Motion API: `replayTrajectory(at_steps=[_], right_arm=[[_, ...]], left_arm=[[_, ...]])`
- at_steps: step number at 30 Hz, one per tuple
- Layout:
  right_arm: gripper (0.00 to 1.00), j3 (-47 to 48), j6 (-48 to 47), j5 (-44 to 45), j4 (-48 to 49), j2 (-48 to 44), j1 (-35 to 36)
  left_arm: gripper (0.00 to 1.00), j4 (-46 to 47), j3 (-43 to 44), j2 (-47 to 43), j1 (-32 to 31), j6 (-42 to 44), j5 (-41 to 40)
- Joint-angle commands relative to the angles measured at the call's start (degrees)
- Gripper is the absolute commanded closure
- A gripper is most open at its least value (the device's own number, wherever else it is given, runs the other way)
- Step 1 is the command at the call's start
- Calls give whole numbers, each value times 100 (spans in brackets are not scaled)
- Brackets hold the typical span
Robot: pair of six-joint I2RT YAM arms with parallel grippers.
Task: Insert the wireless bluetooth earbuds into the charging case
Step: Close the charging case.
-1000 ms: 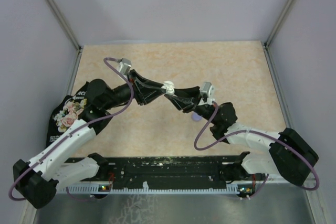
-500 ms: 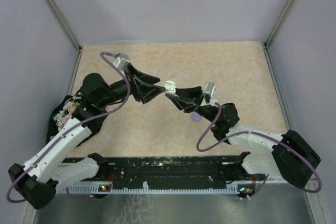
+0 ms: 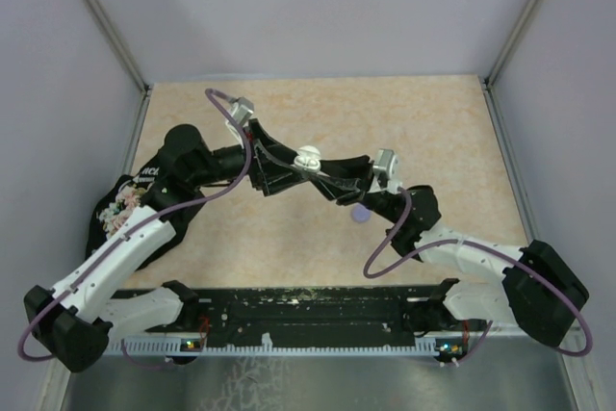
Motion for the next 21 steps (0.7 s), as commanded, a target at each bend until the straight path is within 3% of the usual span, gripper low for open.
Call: replayTrajectory(at_steps=[1, 14, 18, 21], right_arm=[[100, 309, 141, -236, 201, -41, -12], [100, 165, 412, -322, -427, -78, -12], [100, 136, 366, -219, -714, -145, -21], [100, 103, 367, -62, -1113, -210, -36]], left_arm=[[23, 642, 36, 128, 31, -415, 525], [26, 1685, -48, 240, 31, -827, 1026], [26, 1470, -57, 156, 48, -631, 889], [26, 807, 15, 54, 83, -178, 500]])
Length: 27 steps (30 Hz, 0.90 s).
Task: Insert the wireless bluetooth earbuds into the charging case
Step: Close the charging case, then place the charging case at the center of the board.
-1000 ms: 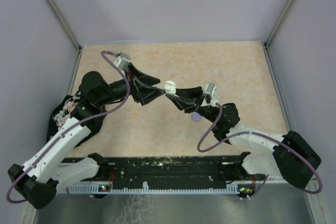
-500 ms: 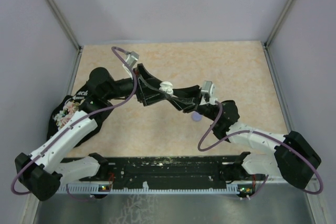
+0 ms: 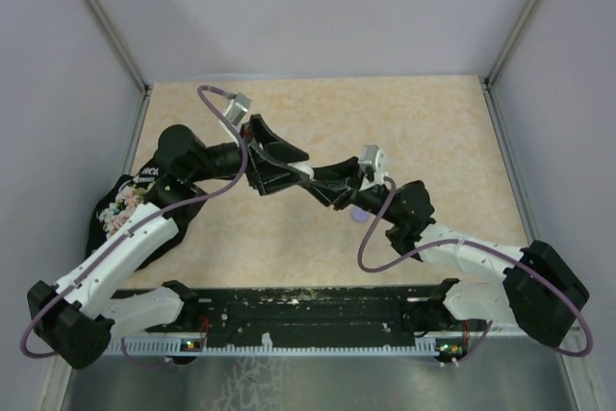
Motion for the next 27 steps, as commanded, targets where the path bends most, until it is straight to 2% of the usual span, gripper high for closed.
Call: replayTrajectory(at_steps=[1, 5, 9, 13, 17, 27], right_arm=[[100, 22, 83, 285, -445, -243, -41], [100, -75, 257, 792, -1178, -426, -90], [100, -5, 417, 1396, -2211, -598, -195], [100, 142, 808, 1736, -3307, -587, -508], [100, 467, 936, 1885, -4378, -392, -809], [100, 1320, 1427, 1872, -5500, 803, -1433]], left_arm=[[26, -926, 68, -215, 56, 694, -525], [23, -2155, 51, -474, 57, 1437, -1995], [22, -2949, -169, -715, 67, 1843, -3524], [20, -3497, -366, -835, 67, 2089, -4637], [17, -3647, -613, -984, 67, 2324, -5246], [7, -3278, -1410, -1230, 97, 2801, -6274]])
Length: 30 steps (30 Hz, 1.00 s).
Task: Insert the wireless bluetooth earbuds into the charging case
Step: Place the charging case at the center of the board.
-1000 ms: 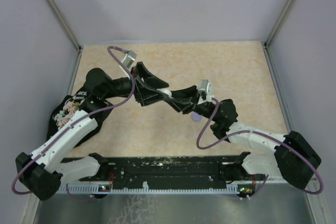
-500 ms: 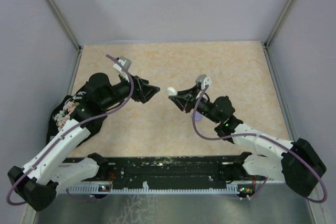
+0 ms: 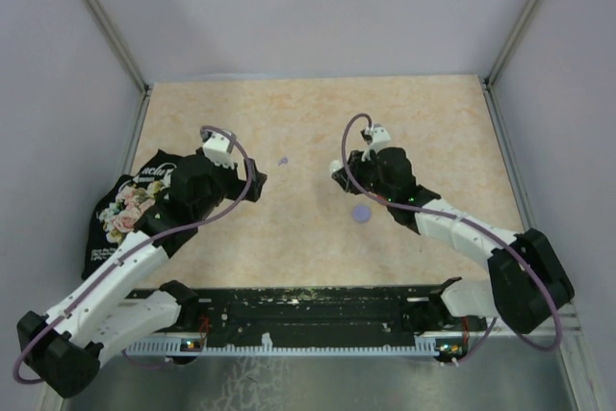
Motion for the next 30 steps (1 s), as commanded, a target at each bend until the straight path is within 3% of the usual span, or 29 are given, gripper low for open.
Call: replayTrajectory(at_steps=[1, 11, 17, 24, 30], right_arm=[[100, 724, 365, 64, -594, 560, -253], [100, 1293, 901, -222, -1335, 1779, -622], [99, 1368, 1083, -391, -1452, 2249, -724], [90, 1360, 1157, -347, -1650, 2613, -860], [73, 1338, 1048, -151, -1977, 2456, -891]], left_arm=[[6, 307, -337, -106, 48, 410, -723], [5, 1133, -1135, -120, 85, 682, -1156], [4, 1156, -1104, 124, 108, 566, -1083], [4, 1127, -1078, 206, 117, 568, -1101], [3, 1051, -1008, 311, 149, 528, -1012]])
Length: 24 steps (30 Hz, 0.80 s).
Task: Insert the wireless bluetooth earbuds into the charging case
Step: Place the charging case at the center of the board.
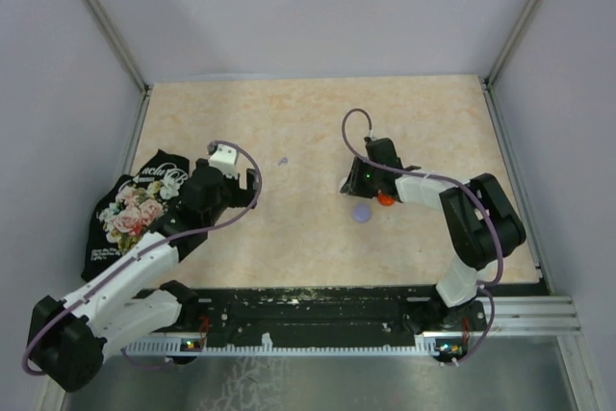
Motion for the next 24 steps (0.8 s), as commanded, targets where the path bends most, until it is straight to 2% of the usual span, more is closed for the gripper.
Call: replayTrajectory(at_steps=[1, 10, 13, 17, 24], right_arm=[[70, 136, -95, 273, -429, -241, -47], [54, 138, -551, 457, -1083, -1189, -47], [45, 90, -677, 551, -1329, -1583, 11], [43, -85, -876, 689, -1555, -1851, 117], [42, -305, -1127, 532, -1477, -1591, 223]], left_arm=[[3, 82, 162, 118, 73, -43, 87], [4, -111, 440, 496, 356, -173, 740], [4, -146, 491, 574, 371, -203, 938], [4, -208, 537, 721, 384, -290, 1159], [4, -204, 567, 977, 383, -408, 1532]])
